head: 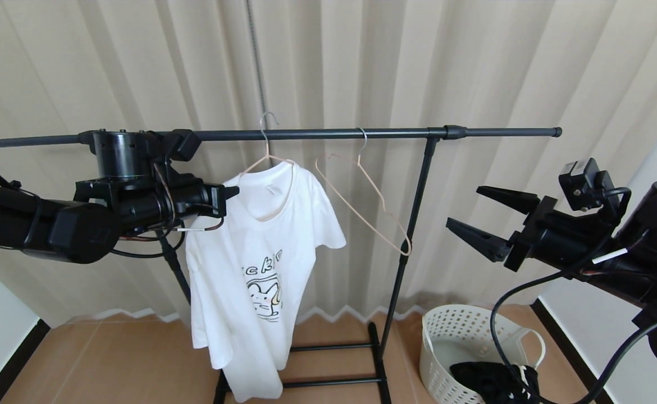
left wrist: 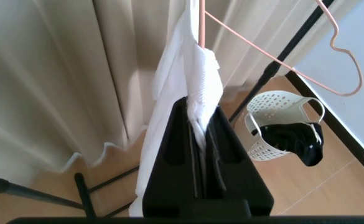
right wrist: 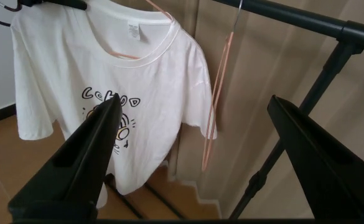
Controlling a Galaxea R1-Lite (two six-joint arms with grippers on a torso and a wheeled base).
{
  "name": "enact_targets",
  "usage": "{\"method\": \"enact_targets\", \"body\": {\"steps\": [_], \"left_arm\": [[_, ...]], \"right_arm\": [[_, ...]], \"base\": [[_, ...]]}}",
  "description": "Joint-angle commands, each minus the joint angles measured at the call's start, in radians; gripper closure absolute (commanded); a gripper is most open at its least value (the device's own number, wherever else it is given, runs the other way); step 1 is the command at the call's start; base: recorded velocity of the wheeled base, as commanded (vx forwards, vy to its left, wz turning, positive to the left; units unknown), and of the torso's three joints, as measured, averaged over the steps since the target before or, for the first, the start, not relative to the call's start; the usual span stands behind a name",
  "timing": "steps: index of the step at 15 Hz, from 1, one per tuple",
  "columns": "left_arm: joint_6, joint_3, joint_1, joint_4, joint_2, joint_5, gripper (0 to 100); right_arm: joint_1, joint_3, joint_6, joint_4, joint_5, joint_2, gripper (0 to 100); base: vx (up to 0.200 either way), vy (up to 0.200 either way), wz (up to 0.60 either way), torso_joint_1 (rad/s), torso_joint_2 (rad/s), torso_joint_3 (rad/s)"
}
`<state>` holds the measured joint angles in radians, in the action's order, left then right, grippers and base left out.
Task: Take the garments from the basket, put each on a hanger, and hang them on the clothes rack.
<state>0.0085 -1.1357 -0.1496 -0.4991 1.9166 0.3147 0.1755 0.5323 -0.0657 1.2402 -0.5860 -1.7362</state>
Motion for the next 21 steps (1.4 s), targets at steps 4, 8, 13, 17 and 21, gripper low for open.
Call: {"method": "enact_targets", "body": {"steps": [4,8,13,17,21], "left_arm": [[-0.001,-0.082,0.001,-0.001,0.087,-0.003,100],[-0.001,-0.084,-0.001,-0.001,0.096,-0.002,100],[-0.001,-0.081,-0.001,-0.001,0.107,-0.002,100],[-0.001,-0.084,-0.001,-0.001,0.117,0.000,0],[-0.028,-0.039,-0.001,-0.001,0.062,0.003,0]], "right_arm": [[-0.002,0.003,0.000,0.001,0.000,-0.006,0],[-0.002,0.003,0.000,0.001,0.000,-0.008,0],[-0.004,0.003,0.000,0.001,0.000,-0.006,0],[-0.007,0.003,-0.002,0.001,0.000,-0.008,0],[-0.010,0.008,0.000,0.001,0.000,-0.006,0]], "base": [[0.000,0.000,0.00,0.000,0.00,0.000],[0.000,0.000,0.00,0.000,0.00,0.000],[0.000,0.000,0.00,0.000,0.00,0.000],[0.000,0.000,0.00,0.000,0.00,0.000],[0.000,0.000,0.00,0.000,0.00,0.000]]}}
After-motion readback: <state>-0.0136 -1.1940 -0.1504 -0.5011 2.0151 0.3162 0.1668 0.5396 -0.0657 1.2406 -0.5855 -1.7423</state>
